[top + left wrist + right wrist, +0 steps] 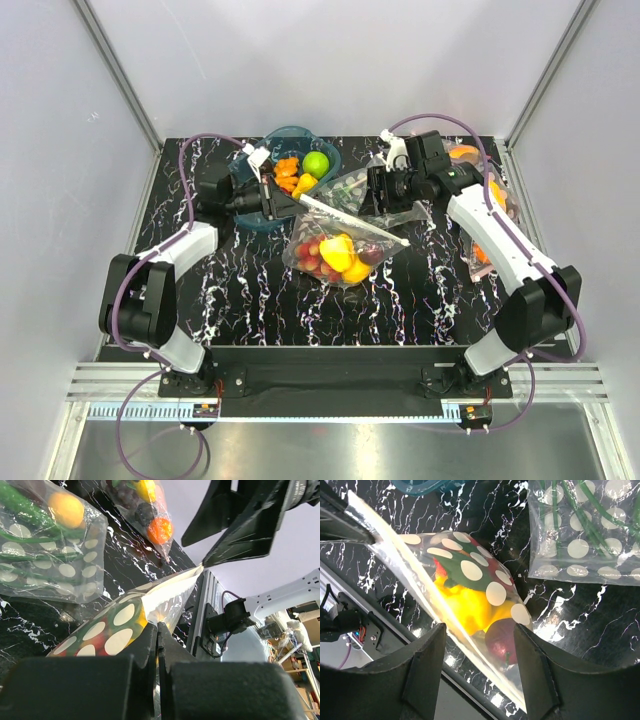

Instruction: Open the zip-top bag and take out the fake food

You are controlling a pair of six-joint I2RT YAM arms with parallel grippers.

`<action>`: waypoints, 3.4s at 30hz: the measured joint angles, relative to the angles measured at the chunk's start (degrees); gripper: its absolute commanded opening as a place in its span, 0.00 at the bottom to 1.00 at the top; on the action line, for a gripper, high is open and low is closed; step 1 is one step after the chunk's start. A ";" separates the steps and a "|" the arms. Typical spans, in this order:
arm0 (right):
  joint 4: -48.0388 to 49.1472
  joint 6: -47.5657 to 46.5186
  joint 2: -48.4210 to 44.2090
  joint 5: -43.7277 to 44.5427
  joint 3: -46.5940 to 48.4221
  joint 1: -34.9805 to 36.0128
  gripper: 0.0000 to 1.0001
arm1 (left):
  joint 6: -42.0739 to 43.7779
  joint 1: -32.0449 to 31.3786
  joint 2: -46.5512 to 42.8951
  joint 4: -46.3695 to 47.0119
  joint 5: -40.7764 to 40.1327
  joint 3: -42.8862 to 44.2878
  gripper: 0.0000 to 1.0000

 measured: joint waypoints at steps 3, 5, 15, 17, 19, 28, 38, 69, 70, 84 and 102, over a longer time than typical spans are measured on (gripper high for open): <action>0.39 -0.20 0.50 -0.22 -0.24 -0.04 0.63 | -0.44 -0.44 0.00 0.00 -0.04 0.15 0.00; 1.40 -0.33 0.44 -0.94 -0.94 -0.09 0.63 | -0.68 -0.83 0.00 0.00 -0.11 0.37 0.00; 2.51 -1.09 0.44 -3.72 -6.60 -0.15 0.63 | -1.53 -1.38 0.00 0.28 -0.31 0.61 0.00; 2.23 -1.60 0.44 -4.04 -7.04 -0.15 0.61 | -0.50 -1.38 0.00 -1.09 -0.35 1.27 0.00; 2.60 -1.79 0.39 -4.31 -7.30 -0.15 0.58 | 0.87 -1.42 0.00 -2.54 -0.52 1.90 0.00; 4.90 -0.52 0.39 -10.88 -10.45 -0.15 0.55 | 3.72 -1.42 -0.74 -6.16 -1.31 1.95 0.00; 4.81 -2.45 2.54 -17.38 -10.34 -0.17 0.20 | 3.67 -1.53 -0.76 -5.68 -3.76 1.86 0.00; 8.04 3.91 -1.62 -6.99 -7.78 3.19 0.00 | -7.63 -14.95 -19.06 -50.34 -41.24 6.10 0.80; 8.09 3.91 -1.92 -6.86 -7.89 3.48 0.00 | -7.98 -15.06 -18.88 -50.69 -41.40 6.38 0.80; 9.07 4.46 -7.26 -4.94 -12.83 5.55 0.00 | -9.88 -16.50 -10.32 -46.71 -42.93 8.04 0.33; -6.32 4.07 -14.67 18.80 -3.72 5.66 0.00 | -0.76 -17.75 -3.37 -48.26 -34.88 19.71 0.00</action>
